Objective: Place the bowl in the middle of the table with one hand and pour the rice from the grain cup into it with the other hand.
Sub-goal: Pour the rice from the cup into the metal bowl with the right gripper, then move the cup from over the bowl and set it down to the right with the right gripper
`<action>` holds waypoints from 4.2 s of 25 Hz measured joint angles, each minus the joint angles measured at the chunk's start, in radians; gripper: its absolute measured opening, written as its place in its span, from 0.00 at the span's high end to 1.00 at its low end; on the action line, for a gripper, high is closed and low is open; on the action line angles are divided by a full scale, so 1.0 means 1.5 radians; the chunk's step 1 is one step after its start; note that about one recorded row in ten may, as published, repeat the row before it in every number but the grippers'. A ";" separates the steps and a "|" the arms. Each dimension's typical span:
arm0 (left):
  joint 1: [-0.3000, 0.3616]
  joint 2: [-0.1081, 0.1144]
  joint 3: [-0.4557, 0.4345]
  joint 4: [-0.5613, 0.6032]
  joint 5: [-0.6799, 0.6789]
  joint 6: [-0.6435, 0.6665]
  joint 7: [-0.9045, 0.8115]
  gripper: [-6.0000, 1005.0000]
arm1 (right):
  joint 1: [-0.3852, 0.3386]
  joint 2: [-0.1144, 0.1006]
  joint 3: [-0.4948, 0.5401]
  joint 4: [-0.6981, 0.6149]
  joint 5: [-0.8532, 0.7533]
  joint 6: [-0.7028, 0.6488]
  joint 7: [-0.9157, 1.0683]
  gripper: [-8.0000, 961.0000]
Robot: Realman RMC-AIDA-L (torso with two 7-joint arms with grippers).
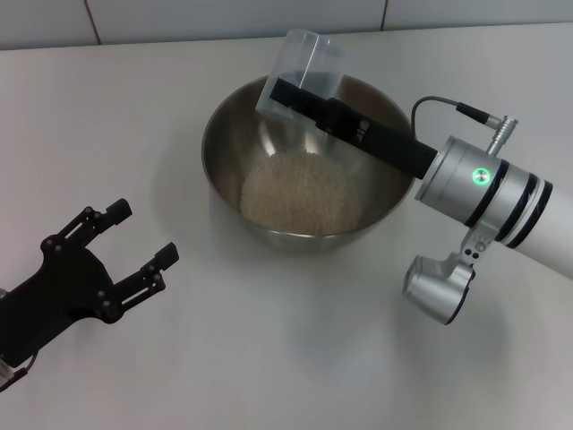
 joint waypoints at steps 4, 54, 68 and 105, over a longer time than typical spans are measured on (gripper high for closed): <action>0.000 0.000 0.000 0.000 0.001 0.000 0.000 0.16 | -0.002 0.000 0.002 0.008 0.000 0.000 0.003 0.98; 0.002 0.002 0.005 -0.005 0.002 -0.018 0.000 0.16 | -0.124 -0.005 0.336 -0.055 0.011 0.003 1.394 0.98; 0.000 0.001 0.005 -0.003 0.003 -0.019 0.000 0.16 | -0.143 -0.006 0.383 -0.092 0.010 0.058 1.392 0.98; 0.006 0.002 0.001 -0.005 0.003 -0.033 0.000 0.16 | -0.128 -0.005 0.358 -0.047 0.007 0.267 1.355 0.85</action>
